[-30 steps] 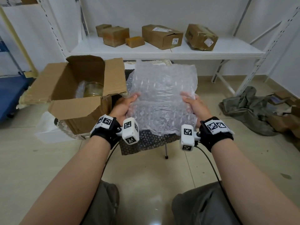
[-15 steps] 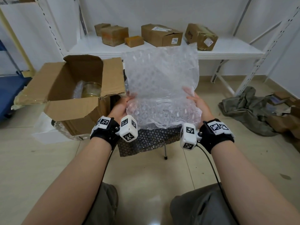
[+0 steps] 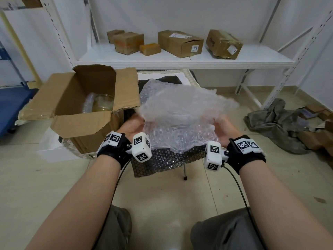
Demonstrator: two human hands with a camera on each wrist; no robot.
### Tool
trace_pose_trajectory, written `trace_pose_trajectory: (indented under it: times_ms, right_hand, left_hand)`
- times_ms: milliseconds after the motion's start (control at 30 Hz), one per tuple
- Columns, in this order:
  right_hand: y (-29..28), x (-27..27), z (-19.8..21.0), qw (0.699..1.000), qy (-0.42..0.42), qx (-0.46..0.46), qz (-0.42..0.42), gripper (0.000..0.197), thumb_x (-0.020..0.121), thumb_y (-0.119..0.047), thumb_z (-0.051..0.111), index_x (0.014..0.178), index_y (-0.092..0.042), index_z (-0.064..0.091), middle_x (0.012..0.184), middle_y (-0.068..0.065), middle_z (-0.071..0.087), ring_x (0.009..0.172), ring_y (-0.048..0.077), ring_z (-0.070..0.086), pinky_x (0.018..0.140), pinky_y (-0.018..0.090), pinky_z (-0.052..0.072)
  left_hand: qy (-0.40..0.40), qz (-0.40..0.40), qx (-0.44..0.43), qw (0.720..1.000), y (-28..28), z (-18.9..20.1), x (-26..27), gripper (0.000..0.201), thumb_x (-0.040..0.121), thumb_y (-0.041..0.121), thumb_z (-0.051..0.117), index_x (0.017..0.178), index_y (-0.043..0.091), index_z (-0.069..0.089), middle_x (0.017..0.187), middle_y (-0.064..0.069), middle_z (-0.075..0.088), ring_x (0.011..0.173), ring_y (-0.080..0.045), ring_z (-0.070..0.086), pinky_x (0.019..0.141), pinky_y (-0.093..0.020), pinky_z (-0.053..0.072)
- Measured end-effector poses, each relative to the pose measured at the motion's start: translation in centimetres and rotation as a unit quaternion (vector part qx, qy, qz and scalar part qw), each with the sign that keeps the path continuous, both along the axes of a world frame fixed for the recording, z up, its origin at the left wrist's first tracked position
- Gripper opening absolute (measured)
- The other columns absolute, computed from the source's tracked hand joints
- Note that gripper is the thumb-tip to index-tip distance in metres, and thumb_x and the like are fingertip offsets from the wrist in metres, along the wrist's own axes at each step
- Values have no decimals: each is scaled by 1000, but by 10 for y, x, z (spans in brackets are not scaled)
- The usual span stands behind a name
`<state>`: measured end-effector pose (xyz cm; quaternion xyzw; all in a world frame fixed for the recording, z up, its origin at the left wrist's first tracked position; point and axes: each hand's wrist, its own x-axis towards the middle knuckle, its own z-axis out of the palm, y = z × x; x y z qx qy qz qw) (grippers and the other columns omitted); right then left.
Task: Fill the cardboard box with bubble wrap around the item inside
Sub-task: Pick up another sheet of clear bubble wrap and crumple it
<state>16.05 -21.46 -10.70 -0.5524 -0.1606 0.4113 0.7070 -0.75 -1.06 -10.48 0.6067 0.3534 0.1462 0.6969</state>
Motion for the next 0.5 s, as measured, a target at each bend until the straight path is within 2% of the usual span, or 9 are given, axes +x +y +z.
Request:
trace_pose_trajectory:
  times_ms: [67,100,167,233,267,333,400,433,500]
  right_hand:
    - [2,10,-6,996,-83,-45,7,24,78,-8,69,98,-20,67,92,-6,70,75,3,64,81,22,51]
    - [3,9,-1,987,-132,-93,19,33,80,-8,70,110,-21,65,108,-2,66,78,3,64,79,22,52]
    - [9,14,3,966,-187,-178,19,56,89,-13,66,140,-25,47,136,1,47,92,7,60,80,19,54]
    - [9,15,3,965,-194,-176,-10,68,92,-11,65,150,-25,32,133,-1,41,86,3,55,55,8,49]
    - [8,17,0,973,-172,-154,-24,74,91,-9,66,152,-24,28,133,1,42,84,5,57,50,8,48]
    - [8,18,-6,985,-116,-115,-48,86,86,-6,72,155,-26,24,138,6,50,92,17,67,60,21,58]
    - [10,17,-9,989,-75,-94,-84,91,79,-9,79,152,-25,28,138,10,56,102,26,69,79,40,61]
    - [10,16,-7,988,-68,-95,-99,90,76,-15,83,150,-23,32,137,10,58,106,27,69,86,46,59]
    - [8,15,-4,985,-83,-120,-88,96,66,-39,88,146,-22,38,140,5,56,115,25,64,99,51,51]
  left_hand:
    - [-2,8,-64,998,6,2,1,22,96,-5,44,98,13,56,113,-11,50,81,0,58,69,-8,46]
    - [-4,5,-67,998,10,2,0,28,92,-8,50,113,9,57,119,-9,50,89,-3,57,70,-5,45]
    - [-39,3,-73,997,5,8,-4,52,89,-6,53,136,17,48,117,-5,55,87,-11,57,63,-11,50]
    - [-54,9,-46,997,8,5,-4,53,92,-1,51,140,20,43,113,-3,58,85,-13,60,57,-16,53]
    - [-62,7,-59,996,6,5,-4,45,95,3,49,138,17,45,114,-4,60,86,-13,64,56,-17,54]
    - [-56,-17,-90,994,2,8,-9,28,96,21,55,124,16,55,115,-7,66,86,-12,72,66,-23,57]
    - [-22,-54,-120,991,0,2,-9,51,85,40,71,129,18,54,125,-9,66,100,-20,71,84,-34,58]
    - [-11,-74,-116,990,-1,2,-9,55,84,36,73,132,17,53,125,-9,66,100,-22,71,82,-35,59]
    - [5,-92,-99,991,-1,1,-7,39,89,16,67,126,10,57,101,-7,75,80,-16,75,61,-26,59]
